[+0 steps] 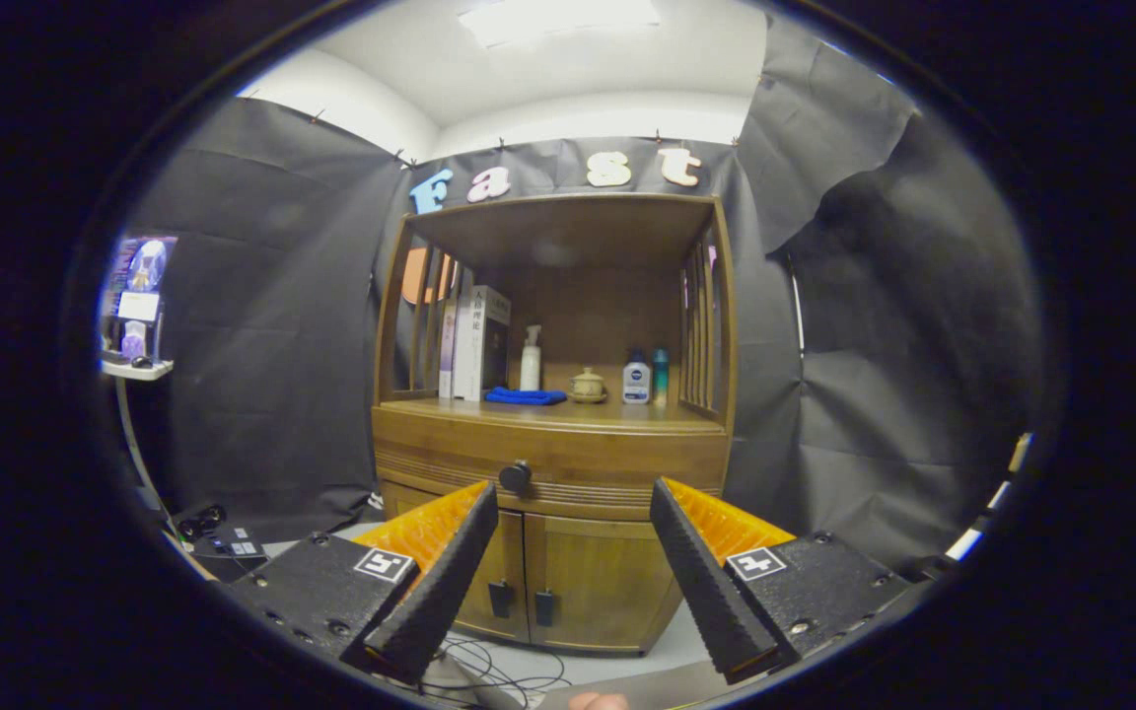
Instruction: Pull open the drawer, take out the items inside it, and place them on the countertop above the cabinet.
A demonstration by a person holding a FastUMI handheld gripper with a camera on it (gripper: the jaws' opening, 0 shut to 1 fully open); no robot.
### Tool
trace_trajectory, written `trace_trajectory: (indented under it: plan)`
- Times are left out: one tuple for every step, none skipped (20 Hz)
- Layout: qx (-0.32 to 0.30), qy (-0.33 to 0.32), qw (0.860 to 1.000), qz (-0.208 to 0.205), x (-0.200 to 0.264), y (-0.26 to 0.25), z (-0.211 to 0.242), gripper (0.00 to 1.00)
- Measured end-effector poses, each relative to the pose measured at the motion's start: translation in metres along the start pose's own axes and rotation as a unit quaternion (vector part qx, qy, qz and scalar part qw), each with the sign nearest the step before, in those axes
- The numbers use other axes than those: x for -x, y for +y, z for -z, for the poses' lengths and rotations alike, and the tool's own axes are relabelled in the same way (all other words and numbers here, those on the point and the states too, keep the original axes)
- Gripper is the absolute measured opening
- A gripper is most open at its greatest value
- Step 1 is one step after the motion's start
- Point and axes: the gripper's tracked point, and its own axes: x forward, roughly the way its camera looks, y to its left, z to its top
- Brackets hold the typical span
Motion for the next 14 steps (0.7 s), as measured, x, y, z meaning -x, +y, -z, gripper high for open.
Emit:
trace_trajectory:
  plan:
    - [-0.001, 0.000, 1.000, 0.000, 0.001, 0.000, 0.000, 1.00]
    - [-0.002, -0.002, 1.000, -0.001, 0.001, 0.000, 0.000, 1.00]
    - [0.000, -0.003, 1.000, 0.001, 0.000, 0.000, 0.001, 1.00]
    - [0.001, -0.002, 1.000, -0.001, -0.001, -0.001, 0.003, 1.00]
    - [0.004, 0.000, 1.000, -0.001, -0.004, 0.002, 0.006, 1.00]
    - [0.003, 0.003, 1.000, -0.004, -0.008, 0.006, 0.008, 1.00]
    - [0.001, 0.009, 1.000, -0.005, -0.015, 0.009, 0.011, 1.00]
    - [-0.003, 0.015, 1.000, -0.005, -0.023, 0.013, 0.012, 1.00]
    - [-0.004, 0.020, 1.000, -0.006, -0.034, 0.018, 0.013, 1.00]
    - [-0.003, 0.024, 1.000, -0.002, -0.046, 0.023, 0.013, 1.00]
    - [-0.002, 0.027, 1.000, 0.002, -0.060, 0.025, 0.015, 1.00]
    - [0.000, 0.033, 0.999, 0.008, -0.075, 0.029, 0.017, 1.00]
    - [-0.002, 0.035, 0.999, 0.011, -0.089, 0.033, 0.019, 1.00]
    - [-0.003, 0.039, 0.999, 0.012, -0.105, 0.039, 0.024, 1.00]
